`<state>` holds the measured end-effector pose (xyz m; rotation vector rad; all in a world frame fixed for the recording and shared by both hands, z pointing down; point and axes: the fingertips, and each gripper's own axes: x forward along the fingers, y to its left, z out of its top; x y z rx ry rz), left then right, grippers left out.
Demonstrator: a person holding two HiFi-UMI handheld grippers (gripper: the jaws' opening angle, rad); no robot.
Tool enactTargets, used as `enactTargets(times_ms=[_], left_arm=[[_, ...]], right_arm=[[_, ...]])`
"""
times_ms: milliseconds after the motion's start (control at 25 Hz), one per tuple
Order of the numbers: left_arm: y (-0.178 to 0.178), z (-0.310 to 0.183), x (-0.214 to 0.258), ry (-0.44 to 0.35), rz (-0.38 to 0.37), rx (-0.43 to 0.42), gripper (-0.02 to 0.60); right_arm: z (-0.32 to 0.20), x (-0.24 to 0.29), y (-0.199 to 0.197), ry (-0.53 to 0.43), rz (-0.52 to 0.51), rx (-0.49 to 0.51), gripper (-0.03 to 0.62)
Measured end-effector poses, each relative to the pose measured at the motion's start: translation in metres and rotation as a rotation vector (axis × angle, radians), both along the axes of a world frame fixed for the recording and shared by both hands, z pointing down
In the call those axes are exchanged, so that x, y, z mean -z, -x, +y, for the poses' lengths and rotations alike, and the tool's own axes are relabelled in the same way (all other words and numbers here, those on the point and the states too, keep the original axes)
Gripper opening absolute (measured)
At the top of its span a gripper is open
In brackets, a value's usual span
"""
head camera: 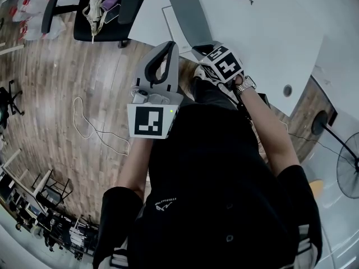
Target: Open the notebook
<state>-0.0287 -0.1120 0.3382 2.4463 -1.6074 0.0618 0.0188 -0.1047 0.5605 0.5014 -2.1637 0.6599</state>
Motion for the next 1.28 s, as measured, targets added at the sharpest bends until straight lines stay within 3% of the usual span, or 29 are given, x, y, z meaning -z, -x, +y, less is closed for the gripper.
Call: enactTargets(times_ms=[1280], left_arm=[[-0.063, 0.02, -0.005, -0.014, -0.008, 0.034, 0.006]], right_arm=[[-0.017, 0.023, -0.066, -0.032, -0.08, -0.072, 0.015]])
